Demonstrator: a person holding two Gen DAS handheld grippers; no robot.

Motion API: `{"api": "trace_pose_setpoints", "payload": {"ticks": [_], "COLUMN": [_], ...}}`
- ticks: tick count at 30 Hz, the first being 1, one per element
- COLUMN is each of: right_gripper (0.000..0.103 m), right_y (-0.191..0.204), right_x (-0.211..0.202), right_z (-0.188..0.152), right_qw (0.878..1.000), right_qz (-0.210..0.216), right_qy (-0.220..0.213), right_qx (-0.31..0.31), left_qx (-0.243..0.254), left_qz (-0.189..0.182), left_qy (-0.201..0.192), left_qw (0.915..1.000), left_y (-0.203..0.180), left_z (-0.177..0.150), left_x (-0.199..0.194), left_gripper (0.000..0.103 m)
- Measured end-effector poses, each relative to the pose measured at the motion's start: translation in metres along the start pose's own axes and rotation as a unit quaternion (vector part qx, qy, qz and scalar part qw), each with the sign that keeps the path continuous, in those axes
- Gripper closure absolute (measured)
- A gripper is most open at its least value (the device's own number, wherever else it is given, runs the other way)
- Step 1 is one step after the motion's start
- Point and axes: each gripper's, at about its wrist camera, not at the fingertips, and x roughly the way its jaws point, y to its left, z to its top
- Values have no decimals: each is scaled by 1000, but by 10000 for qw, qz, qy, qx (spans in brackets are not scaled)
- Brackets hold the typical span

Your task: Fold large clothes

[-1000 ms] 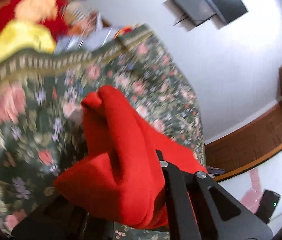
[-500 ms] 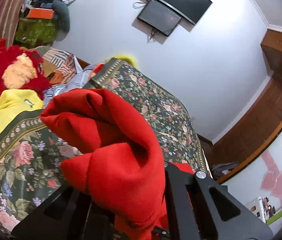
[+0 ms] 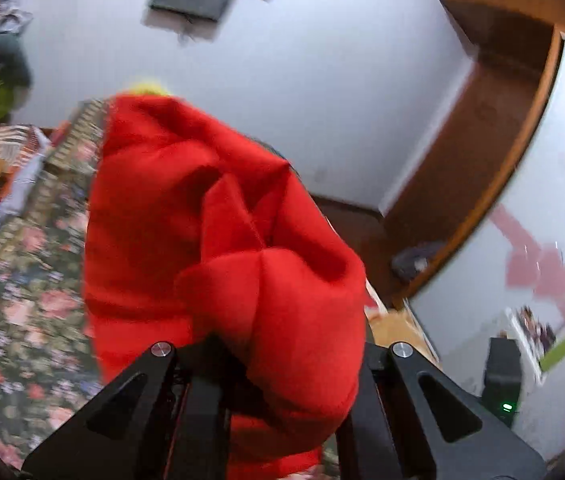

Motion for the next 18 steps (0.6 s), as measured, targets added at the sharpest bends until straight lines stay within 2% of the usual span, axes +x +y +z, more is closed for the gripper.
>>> {"api": "trace_pose_setpoints", "payload": {"ticks": [4, 7, 11, 14, 17, 18], "right_gripper": [20, 20, 20, 20, 20, 20], "right_y": [-27, -53, -79, -89, -91, -91], "right_x": [-3, -3, -8, -17, -28, -31], "right_z": [-22, -39, -49, -53, -54, -53], "right_qw": [9996, 9978, 9934, 9912, 9904, 9904], "right_qz": [-166, -170, -107, -86, -121, -124], "right_qy": [117, 291, 373, 302, 208, 170], "right_qx": [185, 562, 1076, 1287, 1359, 1366], "left_qx": [-69, -98, 224, 431, 796, 918], "left_qz": [-401, -677, -406, -292, -267, -268], "left_qy": [768, 1482, 2021, 2142, 2117, 2071], "left_qw": [9962, 9866, 9783, 9754, 9737, 9736], "left_y": [-22, -32, -47, -55, -63, -66], "left_z": [-26, -54, -90, -104, -108, -109], "left_x": [46, 77, 86, 80, 67, 61], "left_gripper": [99, 99, 98, 89, 65, 61]}}
